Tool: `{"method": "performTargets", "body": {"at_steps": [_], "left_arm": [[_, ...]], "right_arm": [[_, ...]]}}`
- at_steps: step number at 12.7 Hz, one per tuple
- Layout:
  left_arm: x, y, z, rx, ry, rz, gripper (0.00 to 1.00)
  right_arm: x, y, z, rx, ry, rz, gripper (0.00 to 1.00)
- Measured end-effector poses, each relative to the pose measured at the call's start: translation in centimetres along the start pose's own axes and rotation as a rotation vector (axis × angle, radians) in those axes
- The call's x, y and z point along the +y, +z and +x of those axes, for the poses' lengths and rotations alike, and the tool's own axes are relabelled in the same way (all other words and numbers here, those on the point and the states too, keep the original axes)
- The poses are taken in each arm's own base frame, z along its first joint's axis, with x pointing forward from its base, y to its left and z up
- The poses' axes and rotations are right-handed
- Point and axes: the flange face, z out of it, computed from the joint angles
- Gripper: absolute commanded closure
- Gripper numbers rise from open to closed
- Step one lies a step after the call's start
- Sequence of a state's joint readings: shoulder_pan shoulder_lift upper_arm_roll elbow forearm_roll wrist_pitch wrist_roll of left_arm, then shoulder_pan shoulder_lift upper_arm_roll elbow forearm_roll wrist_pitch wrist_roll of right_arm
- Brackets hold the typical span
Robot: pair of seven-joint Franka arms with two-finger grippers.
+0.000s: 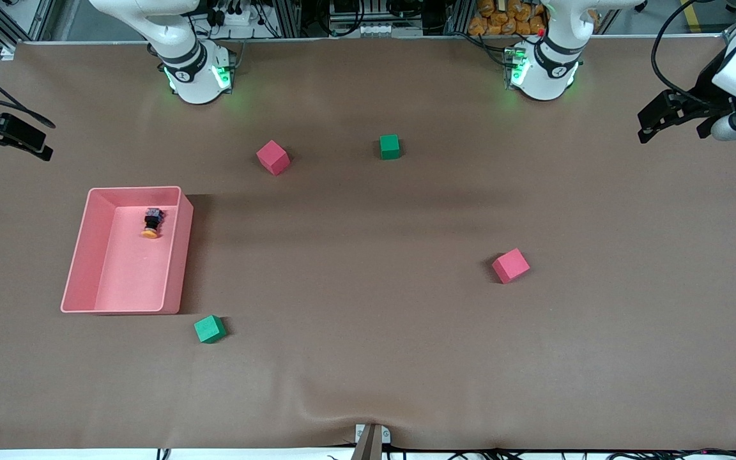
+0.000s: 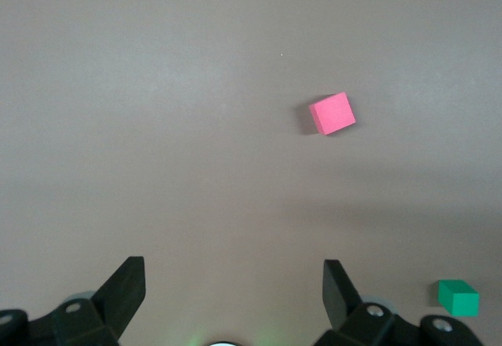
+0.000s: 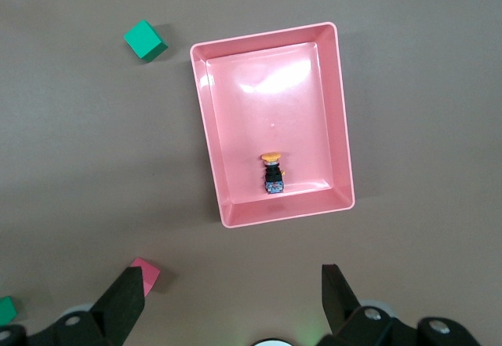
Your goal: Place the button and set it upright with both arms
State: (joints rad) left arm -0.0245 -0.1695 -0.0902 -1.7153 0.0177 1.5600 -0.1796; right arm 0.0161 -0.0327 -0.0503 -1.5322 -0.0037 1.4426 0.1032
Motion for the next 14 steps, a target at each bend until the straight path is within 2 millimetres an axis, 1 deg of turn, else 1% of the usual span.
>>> {"method": "performTargets", "body": {"at_steps": [2, 3, 8, 14], "left_arm": [[0.5, 0.1, -0.2, -0.008, 0.009, 0.002, 0.00], [0.7, 0.1, -0.3, -0.010, 0.014, 0.003, 0.00], [0.9, 0.1, -0.3, -0.012, 0.019, 0.004, 0.00], [0.9, 0.2, -0.4, -0.023, 0.019, 0.006, 0.00]], "right_arm": [[-0.3, 0.0, 0.0, 0.000, -0.007, 0.000, 0.00], [-0.8, 0.0, -0.1, 0.001, -0.015, -0.001, 0.00], [-3.6, -0.1, -0.4, 0.013, -0.069, -0.003, 0.00], [-4.0, -0.2, -0.5, 0.015, -0.075, -0.003, 0.00]]}}
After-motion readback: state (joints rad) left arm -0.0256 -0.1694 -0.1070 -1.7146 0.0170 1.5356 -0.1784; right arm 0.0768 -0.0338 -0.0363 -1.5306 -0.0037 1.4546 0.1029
